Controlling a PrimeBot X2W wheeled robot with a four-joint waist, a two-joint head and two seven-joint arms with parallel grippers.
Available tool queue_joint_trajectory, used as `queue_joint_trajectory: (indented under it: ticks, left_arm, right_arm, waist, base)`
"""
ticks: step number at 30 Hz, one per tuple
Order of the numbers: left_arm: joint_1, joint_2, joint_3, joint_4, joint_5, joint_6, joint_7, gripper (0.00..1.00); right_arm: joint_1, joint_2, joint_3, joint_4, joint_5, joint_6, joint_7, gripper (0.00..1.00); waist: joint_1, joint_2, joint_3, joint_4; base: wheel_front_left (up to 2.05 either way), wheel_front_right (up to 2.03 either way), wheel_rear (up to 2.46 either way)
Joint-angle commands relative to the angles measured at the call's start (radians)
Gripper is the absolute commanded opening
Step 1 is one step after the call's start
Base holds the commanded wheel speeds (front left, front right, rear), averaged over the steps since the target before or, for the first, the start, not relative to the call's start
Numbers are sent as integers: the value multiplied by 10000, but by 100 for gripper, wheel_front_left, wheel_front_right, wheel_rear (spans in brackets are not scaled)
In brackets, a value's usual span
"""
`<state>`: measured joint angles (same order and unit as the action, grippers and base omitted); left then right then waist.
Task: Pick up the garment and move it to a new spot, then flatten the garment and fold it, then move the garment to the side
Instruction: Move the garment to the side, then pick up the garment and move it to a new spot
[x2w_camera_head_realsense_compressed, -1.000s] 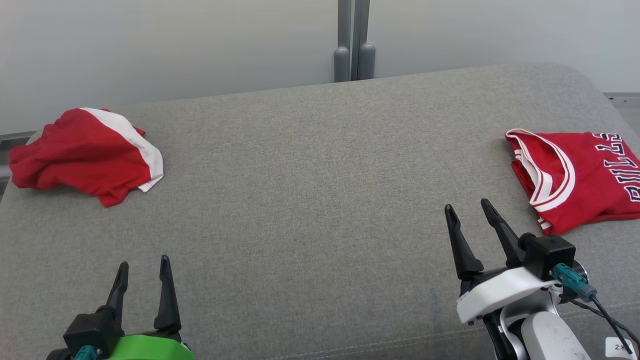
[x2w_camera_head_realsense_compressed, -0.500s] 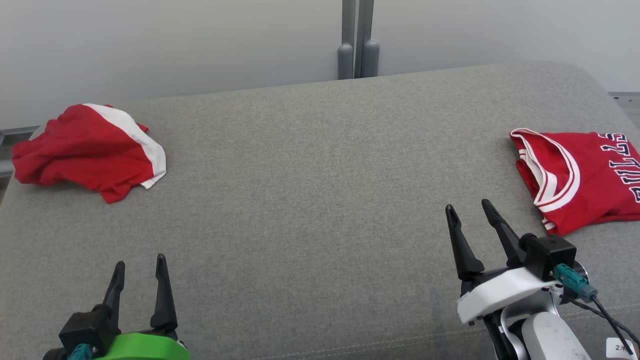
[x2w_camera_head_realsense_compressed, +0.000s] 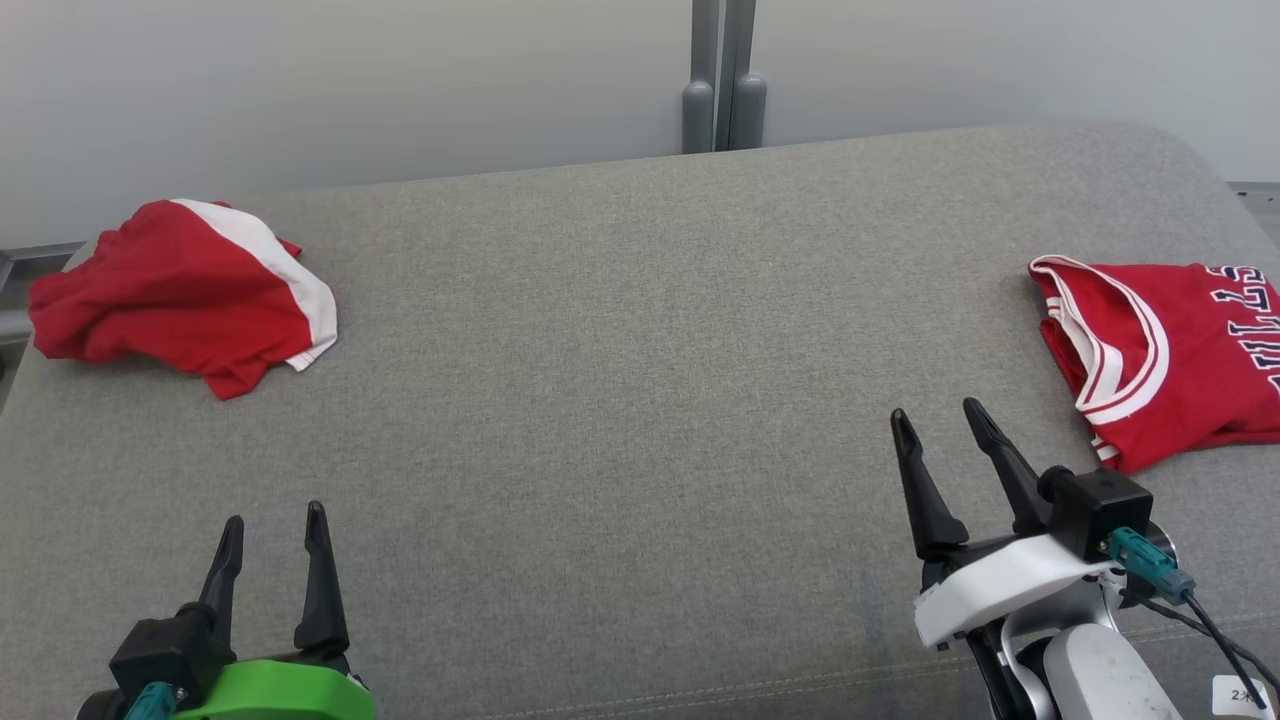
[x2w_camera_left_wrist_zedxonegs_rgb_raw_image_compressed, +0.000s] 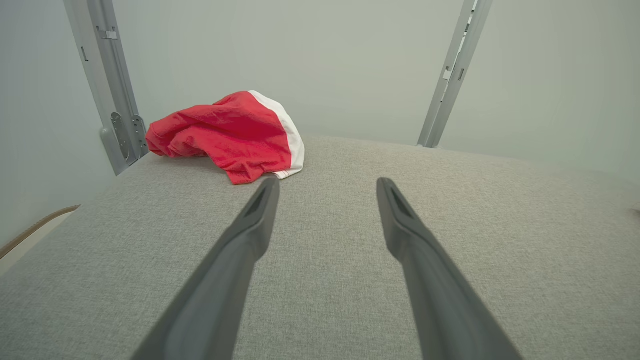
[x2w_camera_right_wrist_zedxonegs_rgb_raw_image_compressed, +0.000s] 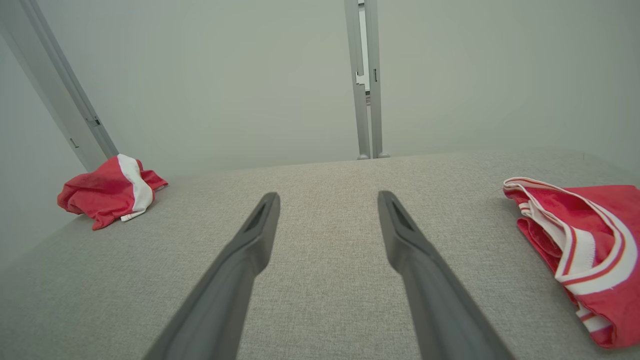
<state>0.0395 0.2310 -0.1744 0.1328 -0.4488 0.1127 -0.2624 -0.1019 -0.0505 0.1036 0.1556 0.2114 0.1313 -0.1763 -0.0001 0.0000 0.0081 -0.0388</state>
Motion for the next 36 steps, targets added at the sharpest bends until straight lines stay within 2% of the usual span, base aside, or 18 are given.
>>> queue_joint_trajectory:
  ticks: [1,24,30,36]
  left_arm:
    - [-150,-25,43,9,19,-51,-29,100]
    - [-310,-22,170,198,69,-258,-30,100]
    - [-254,-45,277,191,73,-158,-28,100]
    - [-168,-92,322,199,89,-122,-28,100]
  right_arm:
    - [42,-2,-20,-28,36,-11,16,100]
    - [-131,-5,106,72,-124,-11,26,100]
    - [-268,-5,325,180,-53,-11,8,100]
    - [-166,-6,314,206,-37,-11,23,100]
  waist:
    - [1,0,8,7]
    - [1,0,45,306]
    - [1,0,-16,929]
    - [1,0,-68,2035]
  base:
    - [0,0,0]
    - [0,0,0]
    - [0,0,0]
    - [0,0,0]
